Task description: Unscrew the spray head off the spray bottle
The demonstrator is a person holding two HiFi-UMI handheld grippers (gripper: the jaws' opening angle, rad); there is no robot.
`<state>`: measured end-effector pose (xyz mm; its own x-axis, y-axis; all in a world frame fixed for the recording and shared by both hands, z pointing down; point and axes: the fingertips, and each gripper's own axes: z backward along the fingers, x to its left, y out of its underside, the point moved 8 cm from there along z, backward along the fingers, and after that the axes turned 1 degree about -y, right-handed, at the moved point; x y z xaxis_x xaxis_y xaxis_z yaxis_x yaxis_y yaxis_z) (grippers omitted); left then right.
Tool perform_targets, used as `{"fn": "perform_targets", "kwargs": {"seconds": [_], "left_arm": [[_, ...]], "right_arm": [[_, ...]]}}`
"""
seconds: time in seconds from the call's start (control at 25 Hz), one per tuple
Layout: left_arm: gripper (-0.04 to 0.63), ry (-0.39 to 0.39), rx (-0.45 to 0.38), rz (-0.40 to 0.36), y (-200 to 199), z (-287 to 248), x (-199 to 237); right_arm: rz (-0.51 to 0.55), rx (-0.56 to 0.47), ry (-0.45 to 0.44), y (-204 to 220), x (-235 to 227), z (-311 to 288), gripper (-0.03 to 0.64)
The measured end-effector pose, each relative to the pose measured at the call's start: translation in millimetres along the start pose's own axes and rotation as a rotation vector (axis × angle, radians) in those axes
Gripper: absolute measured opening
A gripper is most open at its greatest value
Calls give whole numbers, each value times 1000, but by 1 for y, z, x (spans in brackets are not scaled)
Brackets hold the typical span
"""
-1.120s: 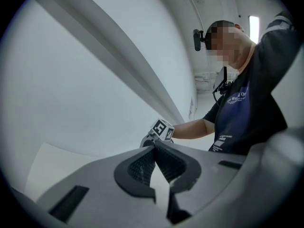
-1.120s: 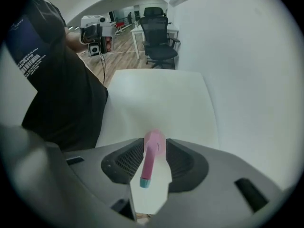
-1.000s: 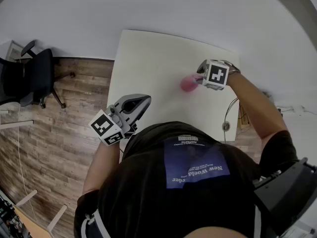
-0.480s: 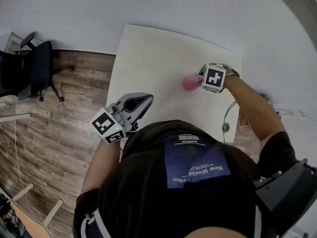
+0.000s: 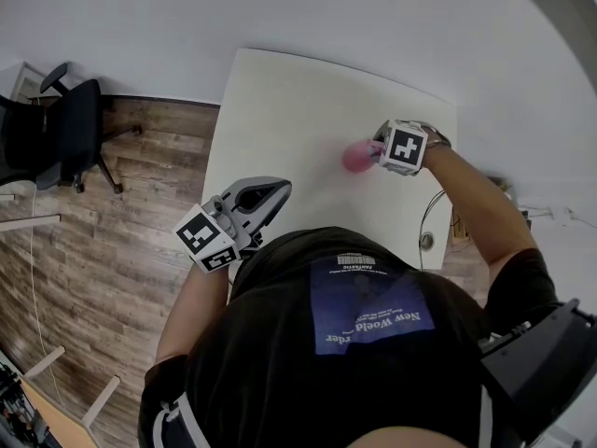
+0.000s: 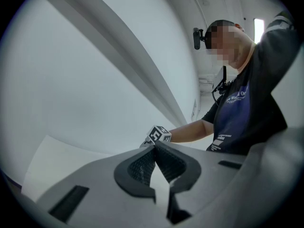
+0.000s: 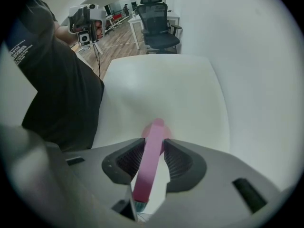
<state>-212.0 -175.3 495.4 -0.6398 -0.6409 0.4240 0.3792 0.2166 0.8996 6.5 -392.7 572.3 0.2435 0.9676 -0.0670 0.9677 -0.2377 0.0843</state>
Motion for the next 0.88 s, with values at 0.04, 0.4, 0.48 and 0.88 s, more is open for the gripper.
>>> {"fn": "perform_targets", "kwargs": {"seconds": [0.04,0.4,0.48,0.88], "left_arm": [[3,-1,0,1,0,0,1],[3,3,-3,-3,1,1,2],[3,7,-6,-7,-4,0,3],[3,34,-16,-57,-38,-15,1]], "right_arm": [[-4,-5,1,0,-1,0,124],[-120,-187,25,9,2,29,123],[-191,-300,15,12,2,43,123],[-489,-1067,-123,41,31,126,123]]}}
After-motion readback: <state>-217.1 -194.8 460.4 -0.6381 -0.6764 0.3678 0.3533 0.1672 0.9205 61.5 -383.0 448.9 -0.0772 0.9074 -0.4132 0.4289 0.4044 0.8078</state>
